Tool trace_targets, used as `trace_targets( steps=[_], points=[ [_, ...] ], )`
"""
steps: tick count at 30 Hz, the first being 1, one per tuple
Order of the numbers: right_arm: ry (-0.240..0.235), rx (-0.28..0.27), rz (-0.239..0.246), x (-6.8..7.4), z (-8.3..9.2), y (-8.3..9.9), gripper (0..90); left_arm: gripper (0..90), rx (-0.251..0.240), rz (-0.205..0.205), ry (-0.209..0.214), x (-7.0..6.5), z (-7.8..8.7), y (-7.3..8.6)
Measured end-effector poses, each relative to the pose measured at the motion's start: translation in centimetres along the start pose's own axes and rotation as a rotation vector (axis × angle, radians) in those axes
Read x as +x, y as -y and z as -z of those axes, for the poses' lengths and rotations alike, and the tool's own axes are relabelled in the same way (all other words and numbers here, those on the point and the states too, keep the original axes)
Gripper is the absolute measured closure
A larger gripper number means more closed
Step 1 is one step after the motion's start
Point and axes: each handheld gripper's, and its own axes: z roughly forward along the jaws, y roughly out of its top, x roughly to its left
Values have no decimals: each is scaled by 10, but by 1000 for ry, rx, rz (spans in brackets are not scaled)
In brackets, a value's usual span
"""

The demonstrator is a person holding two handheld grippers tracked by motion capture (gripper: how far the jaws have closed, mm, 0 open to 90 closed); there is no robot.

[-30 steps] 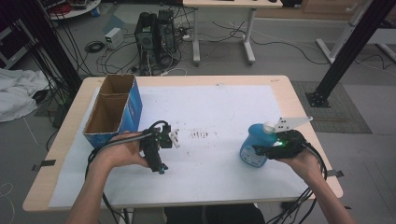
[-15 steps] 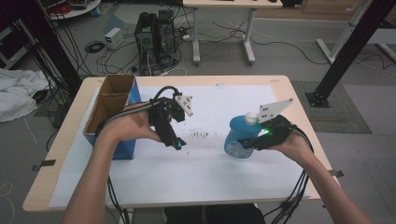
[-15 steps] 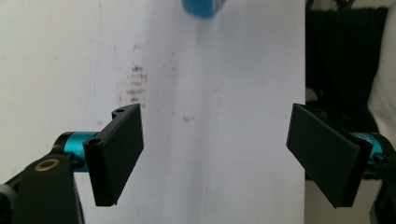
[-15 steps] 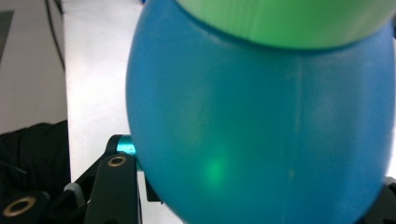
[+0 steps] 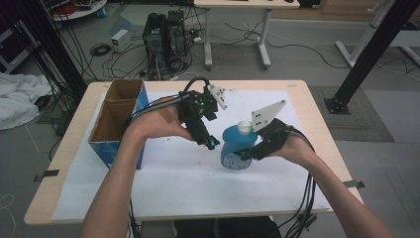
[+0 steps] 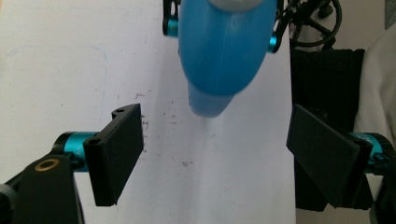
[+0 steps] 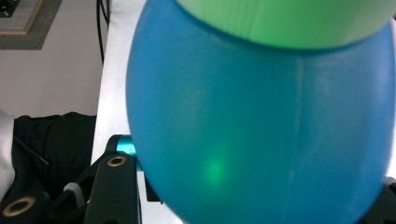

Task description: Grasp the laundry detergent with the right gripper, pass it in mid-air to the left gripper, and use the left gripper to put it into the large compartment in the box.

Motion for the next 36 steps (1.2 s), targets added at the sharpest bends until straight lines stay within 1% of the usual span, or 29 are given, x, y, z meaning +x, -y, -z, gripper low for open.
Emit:
trace_targets(
  steps=[1,2,3,4,5,6,8,9,10,12,14,15,16,17,18,19,21,22,23,24,25,26,27,29,30,31,32,34,36],
  points=[
    [-9,-6,-16,1,-2,-2,449,190,7,-5,2,0,-1,-2],
    [-14,-2,12,-1,-3,-3,449,190,4,3,8,-1,-2,-4],
    [-31,11,5,-1,-5,-4,449,190,9,1,10,-1,-3,-6],
    [-30,-9,21,-2,-7,-5,449,190,11,4,11,-1,-4,-8],
    [-36,-6,21,-3,-7,-6,449,190,12,3,12,-1,-4,-9],
    [-24,-16,29,-4,-9,-6,449,189,12,6,13,-1,-5,-10],
    [-23,-28,39,-6,-10,-7,449,190,13,8,16,0,-8,-12],
    [-32,-69,99,-10,-13,-8,449,190,16,6,17,0,-10,-13],
    [-51,-11,28,-6,-12,-7,449,190,20,7,17,1,-12,-14],
    [-52,-14,35,-7,-15,-8,449,189,20,10,20,1,-14,-15],
    [-41,-17,46,-8,-16,-8,449,190,22,11,26,2,-18,-17],
    [-72,-2,31,-7,-17,-9,449,190,25,17,29,2,-20,-17],
    [-69,1,30,-7,-17,-9,449,189,31,19,29,3,-22,-18],
    [-70,-13,58,-9,-19,-9,448,189,33,23,32,3,-24,-19],
    [-71,-9,53,-9,-19,-9,449,190,25,36,32,2,-26,-19],
    [-73,-2,34,-7,-19,-9,449,190,34,24,34,3,-27,-20],
    [-79,8,30,-8,-20,-9,448,189,32,27,34,3,-30,-21],
    [-74,1,32,-8,-21,-9,449,189,36,26,34,3,-32,-23],
    [-78,16,22,-8,-20,-9,448,190,37,25,36,3,-33,-23],
    [-71,8,31,-8,-23,-9,449,190,38,21,36,3,-34,-24],
    [-53,0,53,-10,-23,-9,448,190,40,21,37,3,-35,-25],
    [-66,-6,62,-11,-23,-10,448,190,44,21,35,4,-36,-25],
    [-59,-12,67,-11,-25,-10,449,190,44,22,36,4,-36,-26],
    [-62,-12,65,-10,-25,-10,448,190,44,25,34,4,-37,-26],
    [-52,-13,77,-11,-25,-10,448,190,42,29,34,4,-37,-26],
    [-58,-10,71,-11,-26,-10,448,190,44,29,34,4,-37,-26],
    [-44,-20,78,-12,-26,-11,448,190,47,34,31,3,-38,-26],
    [-59,-8,57,-11,-25,-11,448,190,51,40,28,4,-38,-26],
    [-56,-7,57,-11,-26,-11,448,195,54,45,25,4,-38,-25]
  ],
)
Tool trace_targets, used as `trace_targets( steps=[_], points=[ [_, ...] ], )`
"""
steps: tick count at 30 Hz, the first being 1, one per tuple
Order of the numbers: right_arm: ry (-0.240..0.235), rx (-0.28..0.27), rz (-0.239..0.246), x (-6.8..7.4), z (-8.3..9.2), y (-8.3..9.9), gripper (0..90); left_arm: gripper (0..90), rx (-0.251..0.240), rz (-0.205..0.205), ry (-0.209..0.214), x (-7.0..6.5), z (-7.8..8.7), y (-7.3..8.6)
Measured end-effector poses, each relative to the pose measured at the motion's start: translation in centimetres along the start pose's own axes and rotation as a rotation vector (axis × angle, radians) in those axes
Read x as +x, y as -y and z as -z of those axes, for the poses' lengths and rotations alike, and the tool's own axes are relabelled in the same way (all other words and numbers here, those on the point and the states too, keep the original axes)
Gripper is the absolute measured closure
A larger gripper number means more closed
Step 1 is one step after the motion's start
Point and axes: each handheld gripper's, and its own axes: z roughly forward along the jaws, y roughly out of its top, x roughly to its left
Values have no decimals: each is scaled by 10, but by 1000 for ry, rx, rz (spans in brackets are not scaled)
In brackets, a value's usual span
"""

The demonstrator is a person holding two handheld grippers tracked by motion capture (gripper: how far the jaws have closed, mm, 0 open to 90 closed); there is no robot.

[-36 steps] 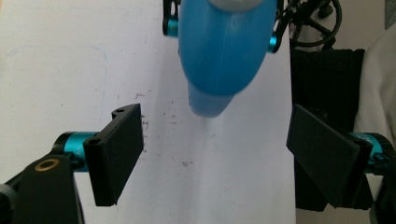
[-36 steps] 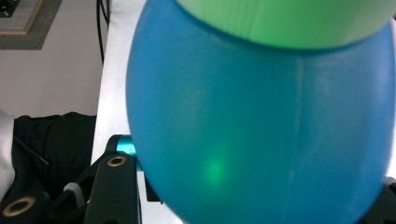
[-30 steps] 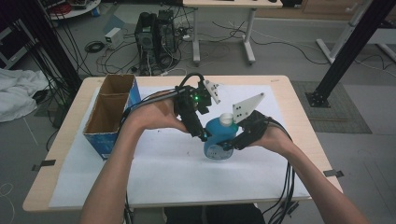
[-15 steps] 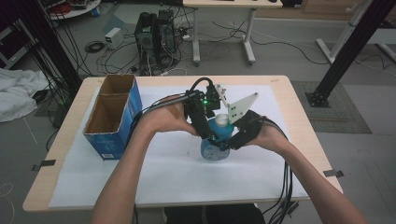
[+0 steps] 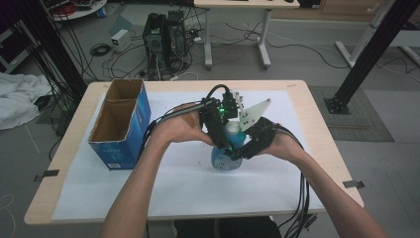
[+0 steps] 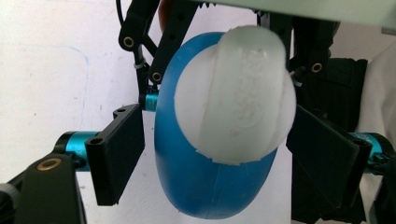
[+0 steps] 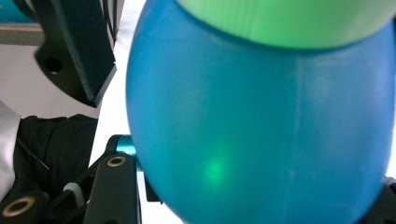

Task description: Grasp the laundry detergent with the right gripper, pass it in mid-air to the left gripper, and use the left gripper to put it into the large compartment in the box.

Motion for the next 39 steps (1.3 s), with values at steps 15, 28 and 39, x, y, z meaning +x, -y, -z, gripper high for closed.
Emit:
trace_targets(
  steps=[15,28,39],
  points=[
    [-22,-20,27,-1,-3,0,448,260,-2,-7,14,1,-5,1],
    [-23,-13,15,-1,-3,1,448,314,9,-23,20,2,-4,0],
    [-29,-41,32,-2,-4,1,447,343,2,-7,22,0,-6,0]
  ],
)
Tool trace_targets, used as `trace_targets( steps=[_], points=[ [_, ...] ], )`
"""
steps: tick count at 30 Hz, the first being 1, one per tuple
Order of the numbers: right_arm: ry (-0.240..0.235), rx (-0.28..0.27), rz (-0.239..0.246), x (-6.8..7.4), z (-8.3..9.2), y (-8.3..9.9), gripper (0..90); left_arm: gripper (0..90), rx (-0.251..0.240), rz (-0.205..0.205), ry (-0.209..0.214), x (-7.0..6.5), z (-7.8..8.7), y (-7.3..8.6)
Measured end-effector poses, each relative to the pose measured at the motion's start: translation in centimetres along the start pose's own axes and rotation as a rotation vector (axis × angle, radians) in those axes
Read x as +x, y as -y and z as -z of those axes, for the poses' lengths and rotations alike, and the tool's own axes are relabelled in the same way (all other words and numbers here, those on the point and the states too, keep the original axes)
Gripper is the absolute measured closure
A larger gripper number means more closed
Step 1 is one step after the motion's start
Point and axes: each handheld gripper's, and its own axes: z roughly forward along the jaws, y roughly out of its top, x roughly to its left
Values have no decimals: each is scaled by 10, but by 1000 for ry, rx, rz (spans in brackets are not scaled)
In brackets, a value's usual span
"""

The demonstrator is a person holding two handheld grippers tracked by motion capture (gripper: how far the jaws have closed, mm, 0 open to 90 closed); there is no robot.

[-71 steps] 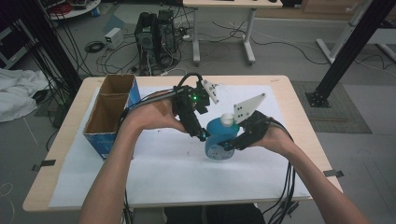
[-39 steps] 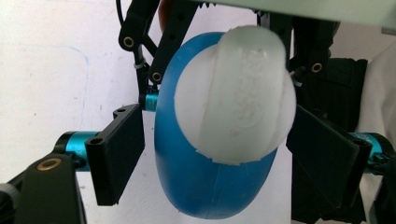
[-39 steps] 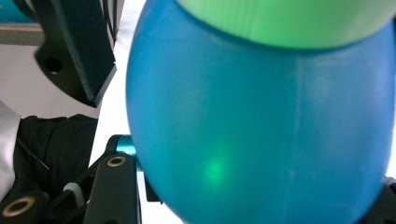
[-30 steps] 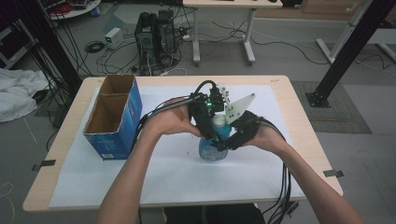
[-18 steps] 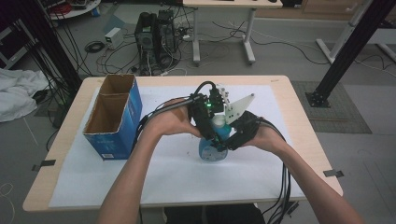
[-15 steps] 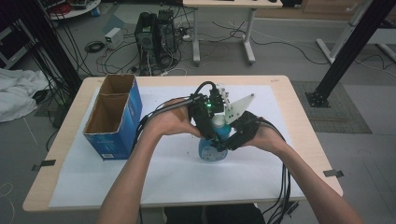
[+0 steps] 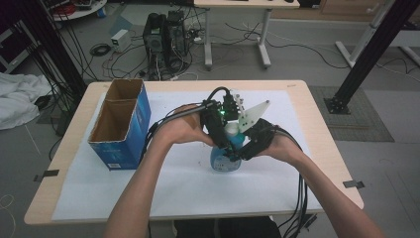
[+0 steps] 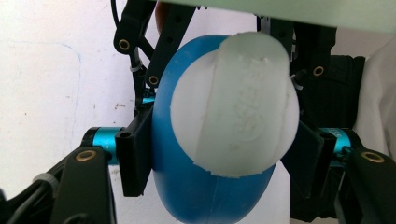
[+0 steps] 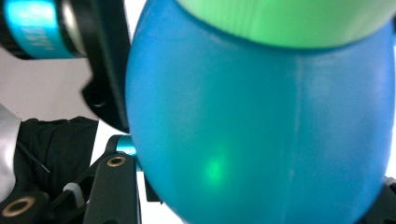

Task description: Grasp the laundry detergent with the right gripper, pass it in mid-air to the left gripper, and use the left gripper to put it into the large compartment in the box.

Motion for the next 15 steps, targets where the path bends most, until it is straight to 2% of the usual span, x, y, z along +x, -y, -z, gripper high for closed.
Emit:
trace_targets(
  steps=[1,3,4,5,7,8,9,11,13,14,15],
  points=[
    [-16,-10,21,-1,0,0,448,344,23,-28,2,2,1,0],
    [-16,4,0,1,0,0,447,344,20,-21,1,1,1,0],
    [-14,-204,250,-16,-14,-6,447,345,21,-22,1,1,1,0],
    [-14,-212,268,-17,-15,-7,447,351,20,-21,-1,1,1,0],
    [-13,-212,265,-16,-15,-7,447,359,21,-22,-5,0,1,0],
    [-16,-172,227,-14,-12,-5,447,364,3,-13,-4,0,0,0],
    [-17,-96,122,-7,-6,-2,447,365,3,-12,-5,0,1,0],
    [-16,-112,148,-9,-7,-3,447,366,3,-13,-9,-1,1,0],
    [-17,-112,145,-8,-7,-3,447,369,4,-18,-11,-1,1,0],
    [-19,-67,74,-4,-4,-1,447,371,3,-20,-13,-1,1,0],
    [-15,-12,29,-1,0,0,446,373,2,-20,-15,-1,0,0]
  ],
)
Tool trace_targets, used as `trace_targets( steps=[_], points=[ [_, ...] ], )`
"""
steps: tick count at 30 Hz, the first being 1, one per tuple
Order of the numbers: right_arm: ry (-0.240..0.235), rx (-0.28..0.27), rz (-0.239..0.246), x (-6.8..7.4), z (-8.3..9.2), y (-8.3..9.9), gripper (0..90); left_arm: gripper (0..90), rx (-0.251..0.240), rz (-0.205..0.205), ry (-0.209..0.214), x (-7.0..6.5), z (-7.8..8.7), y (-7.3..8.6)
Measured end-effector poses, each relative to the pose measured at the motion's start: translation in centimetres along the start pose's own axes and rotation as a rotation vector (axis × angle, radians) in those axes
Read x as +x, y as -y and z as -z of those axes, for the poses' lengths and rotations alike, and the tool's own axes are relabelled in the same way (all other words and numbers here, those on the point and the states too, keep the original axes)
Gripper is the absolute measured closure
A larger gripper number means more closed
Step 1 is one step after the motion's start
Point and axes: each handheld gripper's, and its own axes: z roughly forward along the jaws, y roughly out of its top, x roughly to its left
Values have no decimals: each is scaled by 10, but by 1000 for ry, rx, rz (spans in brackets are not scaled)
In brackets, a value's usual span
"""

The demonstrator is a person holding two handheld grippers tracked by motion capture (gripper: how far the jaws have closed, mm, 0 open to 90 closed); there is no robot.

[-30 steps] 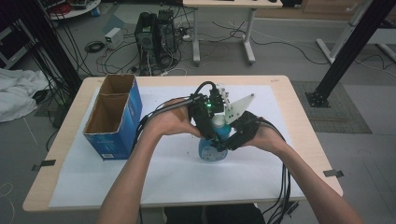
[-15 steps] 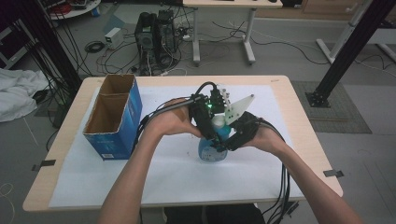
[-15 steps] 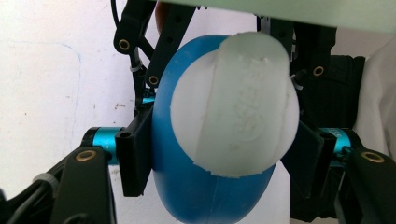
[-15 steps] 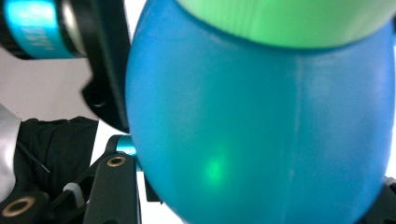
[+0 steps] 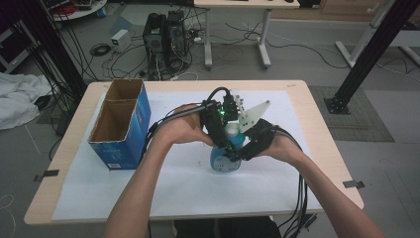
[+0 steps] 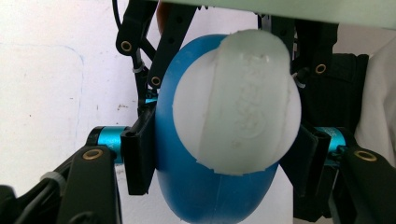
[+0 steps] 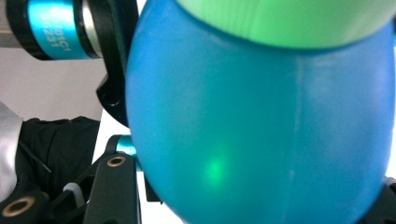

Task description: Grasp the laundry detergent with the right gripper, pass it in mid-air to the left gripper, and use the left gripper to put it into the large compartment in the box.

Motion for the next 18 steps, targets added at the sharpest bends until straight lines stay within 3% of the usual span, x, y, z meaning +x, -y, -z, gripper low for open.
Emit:
trace_targets(
  steps=[1,2,4,5,6,7,8,10,12,13,16,17,18],
  points=[
    [5,31,-54,4,2,0,446,373,3,-1,-3,0,0,0],
    [-5,-106,117,-8,-8,-2,446,374,4,-2,-7,0,0,-1],
    [5,9,-12,1,1,1,443,375,2,3,-9,-1,0,-1],
    [-3,-128,154,-10,-8,-2,442,376,1,2,-8,-1,0,-1],
    [-5,-107,113,-8,-7,-1,442,376,1,4,-9,-1,0,-1],
    [-4,-115,121,-9,-7,-1,441,376,-4,6,-8,-1,0,-1],
    [-16,35,-76,4,3,2,441,377,-9,7,-5,-1,0,-1],
    [1,14,-49,2,3,2,440,377,-6,18,-6,-2,1,-1],
    [-1,15,-62,3,2,2,439,377,-8,17,-7,-2,1,-1],
    [-10,7,-91,5,2,2,439,377,-7,18,-7,-2,1,0],
    [-21,21,-83,5,2,2,437,378,0,16,-9,-3,0,-1],
    [-29,6,-117,8,1,2,436,378,2,17,-8,-3,0,0],
    [-21,16,-85,5,1,2,435,378,-1,9,-6,-2,0,0]
  ],
)
